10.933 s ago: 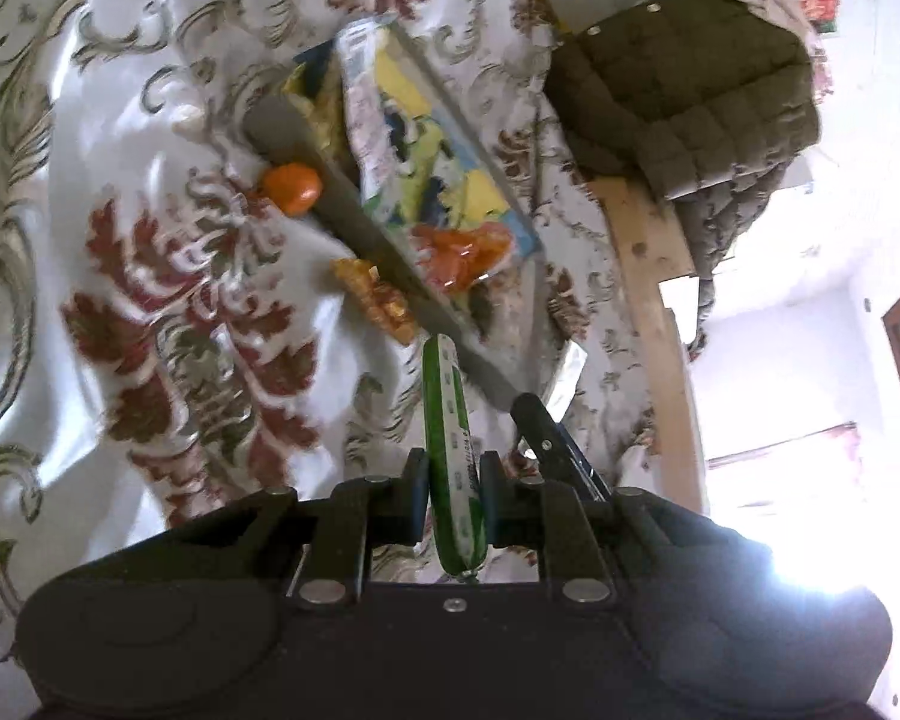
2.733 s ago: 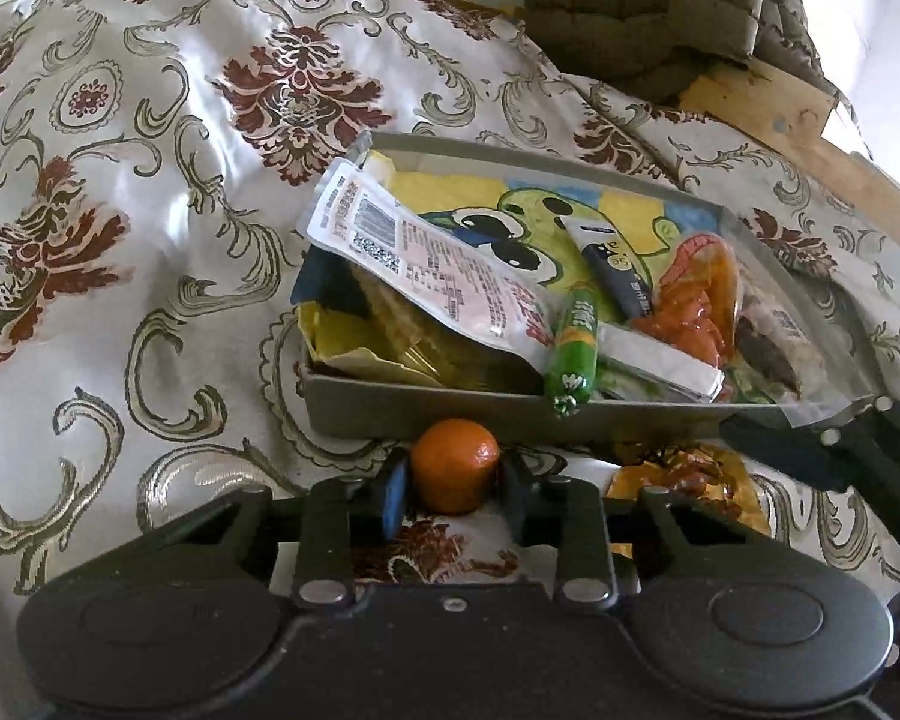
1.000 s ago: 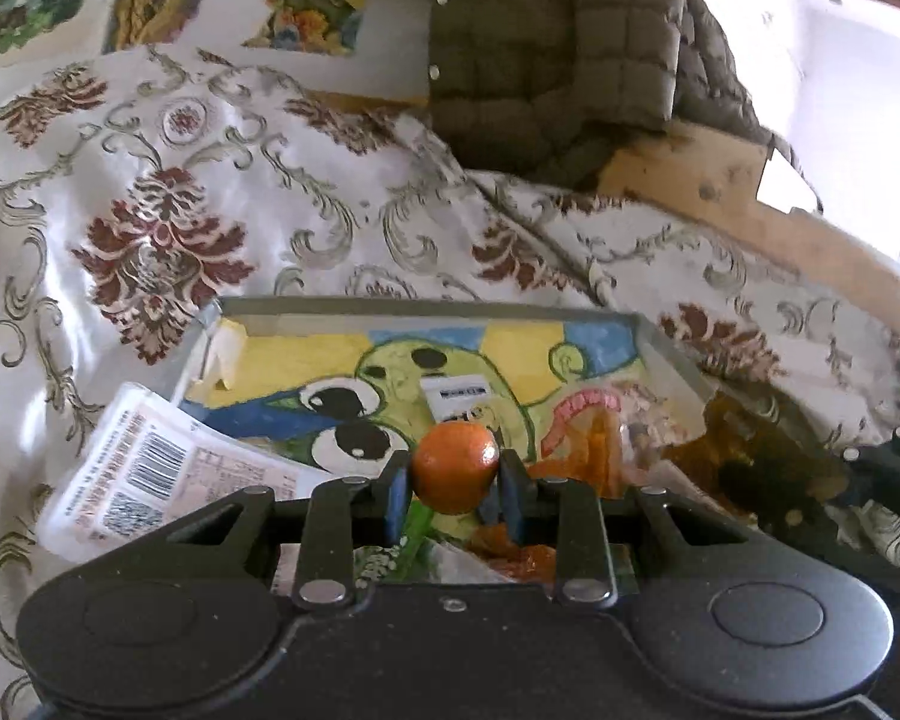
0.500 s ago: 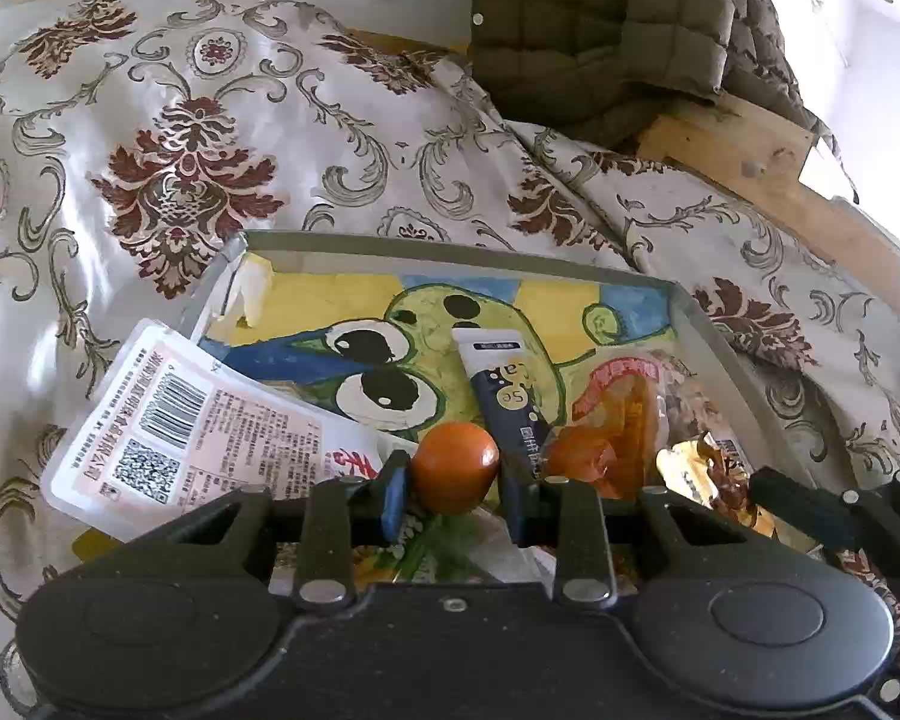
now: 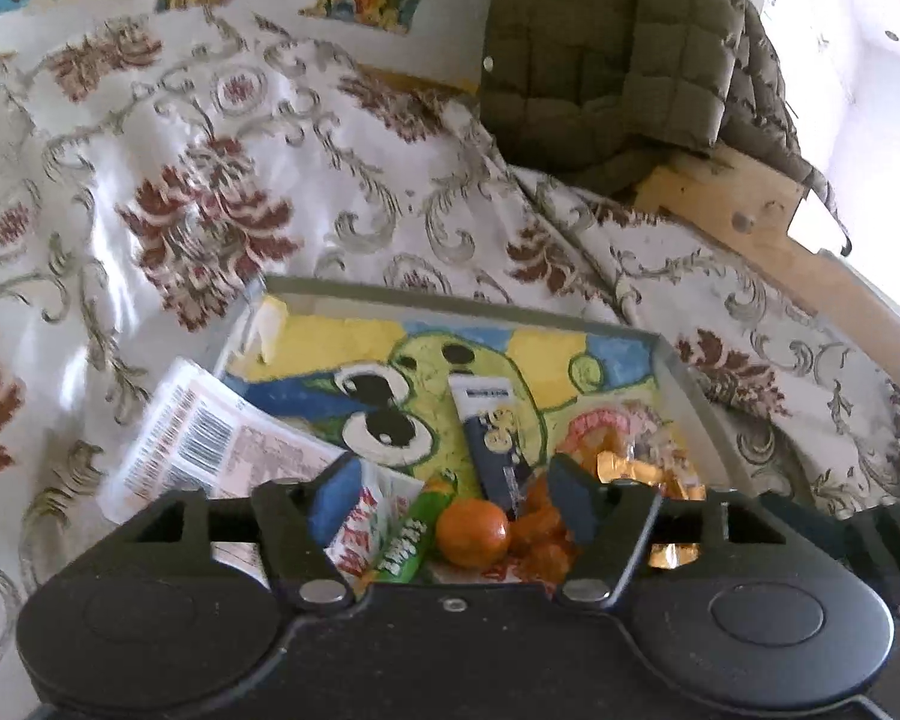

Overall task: Organize snacks
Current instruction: 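Open the left tool to drop the orange ball while the right tool releases the gold wrapper, then withdraw both open tools up and away from the tray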

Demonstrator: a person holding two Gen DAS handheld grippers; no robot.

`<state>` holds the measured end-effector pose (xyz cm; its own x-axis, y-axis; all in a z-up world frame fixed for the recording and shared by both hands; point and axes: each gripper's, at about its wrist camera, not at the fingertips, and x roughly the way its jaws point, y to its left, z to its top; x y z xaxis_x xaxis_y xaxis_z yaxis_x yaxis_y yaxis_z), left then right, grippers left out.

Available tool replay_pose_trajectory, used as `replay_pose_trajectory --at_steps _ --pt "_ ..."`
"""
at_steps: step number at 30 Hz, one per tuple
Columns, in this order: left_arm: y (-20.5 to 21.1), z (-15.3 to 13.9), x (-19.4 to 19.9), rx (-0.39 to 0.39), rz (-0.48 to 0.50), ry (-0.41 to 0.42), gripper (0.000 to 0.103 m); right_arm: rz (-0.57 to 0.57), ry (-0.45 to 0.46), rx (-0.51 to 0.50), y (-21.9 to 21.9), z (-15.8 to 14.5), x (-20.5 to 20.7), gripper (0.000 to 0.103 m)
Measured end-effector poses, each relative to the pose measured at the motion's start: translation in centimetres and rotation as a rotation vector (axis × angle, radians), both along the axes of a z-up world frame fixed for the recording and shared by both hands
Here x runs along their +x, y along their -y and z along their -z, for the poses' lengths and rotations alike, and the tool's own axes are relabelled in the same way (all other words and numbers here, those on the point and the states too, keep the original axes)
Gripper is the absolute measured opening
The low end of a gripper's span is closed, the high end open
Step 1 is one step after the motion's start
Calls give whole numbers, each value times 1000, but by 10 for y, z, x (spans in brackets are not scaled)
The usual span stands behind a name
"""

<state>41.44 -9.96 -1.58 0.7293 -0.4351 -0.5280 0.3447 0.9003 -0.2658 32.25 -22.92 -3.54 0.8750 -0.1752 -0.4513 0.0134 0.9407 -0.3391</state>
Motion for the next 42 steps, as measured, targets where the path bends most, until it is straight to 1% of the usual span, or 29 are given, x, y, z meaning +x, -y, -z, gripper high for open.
replay_pose_trajectory --at_steps 5,6,7,9,10,11,14,17,19,22,24,27,32,35,38,42 --pt "-11 -20 -14 -9 -48 38 89 47 86 49 11 -27 -12 93" --pt "-13 -25 -18 -6 -56 47 90 56 104 61 14 -32 -15 95" --pt "-15 -29 -21 -4 -60 57 90 64 120 72 17 -38 -18 96" --pt "-18 -39 -30 -2 -73 79 96 79 151 99 23 -49 -25 98" --pt "-19 -44 -36 -1 -87 95 100 85 166 114 26 -54 -30 99" --pt "-20 -49 -42 0 -100 112 102 90 183 127 29 -59 -34 100" --pt "-24 -63 -62 2 -113 158 102 105 228 170 38 -72 -49 103" --pt "-26 -76 -85 7 -124 193 102 113 268 195 45 -85 -64 103" --pt "-27 -82 -100 15 -134 208 102 119 291 218 50 -93 -73 103" --pt "-29 -89 -119 27 -164 215 102 129 306 289 60 -105 -84 103" --pt "-31 -93 -132 34 -178 229 102 131 319 317 65 -110 -94 103" --pt "-32 -98 -153 45 -192 241 102 134 333 338 69 -113 -110 103" --pt "-30 -102 -187 97 -206 271 102 129 334 370 70 -112 -138 103" --pt "-31 -101 -208 114 -223 281 102 138 335 381 69 -109 -157 103" --pt "-32 -96 -227 134 -226 271 102 144 326 395 68 -105 -177 103" --pt "-30 -89 -253 201 -210 294 102 141 316 395 64 -100 -200 103"
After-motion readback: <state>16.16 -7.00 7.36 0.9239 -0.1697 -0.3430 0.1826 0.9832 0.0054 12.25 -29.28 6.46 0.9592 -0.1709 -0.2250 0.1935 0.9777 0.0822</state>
